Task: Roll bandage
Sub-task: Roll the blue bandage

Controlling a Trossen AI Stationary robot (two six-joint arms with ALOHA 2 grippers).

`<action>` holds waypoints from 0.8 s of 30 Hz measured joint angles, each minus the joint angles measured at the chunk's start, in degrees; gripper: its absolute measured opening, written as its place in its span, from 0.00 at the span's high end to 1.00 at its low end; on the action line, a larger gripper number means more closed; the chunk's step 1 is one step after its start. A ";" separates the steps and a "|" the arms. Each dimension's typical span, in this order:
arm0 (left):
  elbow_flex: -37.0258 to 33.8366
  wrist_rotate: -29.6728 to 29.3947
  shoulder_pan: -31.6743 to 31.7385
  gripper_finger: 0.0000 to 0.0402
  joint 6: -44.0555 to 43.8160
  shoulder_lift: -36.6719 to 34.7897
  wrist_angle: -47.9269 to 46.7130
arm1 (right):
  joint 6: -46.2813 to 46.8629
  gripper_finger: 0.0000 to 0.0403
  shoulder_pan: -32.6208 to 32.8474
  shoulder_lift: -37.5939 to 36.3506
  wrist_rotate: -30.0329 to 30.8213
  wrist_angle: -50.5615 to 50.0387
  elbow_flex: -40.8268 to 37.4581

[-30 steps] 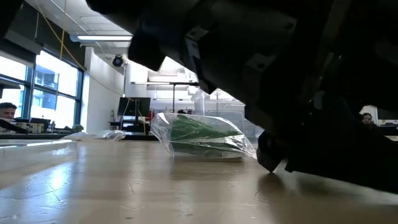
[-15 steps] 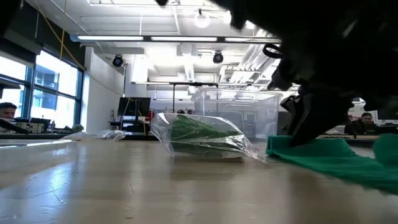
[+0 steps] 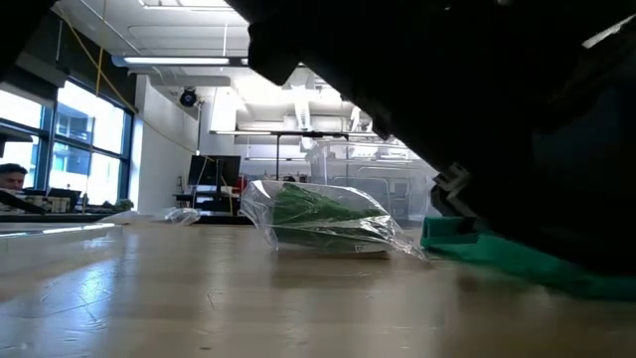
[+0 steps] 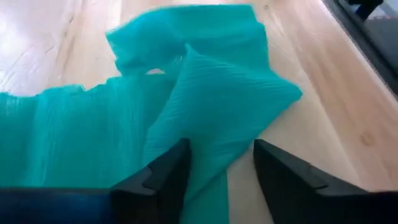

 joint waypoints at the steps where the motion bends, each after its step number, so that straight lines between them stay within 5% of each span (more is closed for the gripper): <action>1: -0.01 -0.29 0.00 0.60 -0.12 -0.05 -0.25 | -0.16 0.79 0.02 0.00 -0.02 0.00 0.00; 7: 3.05 -0.19 -1.88 0.96 -0.45 -0.05 -4.77 | -1.00 0.79 -0.41 0.00 -0.53 -0.02 0.00; 15: 12.17 2.20 -6.92 0.99 -4.53 -1.45 -14.95 | -2.91 0.79 -3.15 0.04 -2.44 0.11 0.04; 24: 13.56 8.78 -9.28 1.00 -8.30 -1.76 -10.07 | -5.90 0.79 -7.12 0.04 -3.82 0.53 0.04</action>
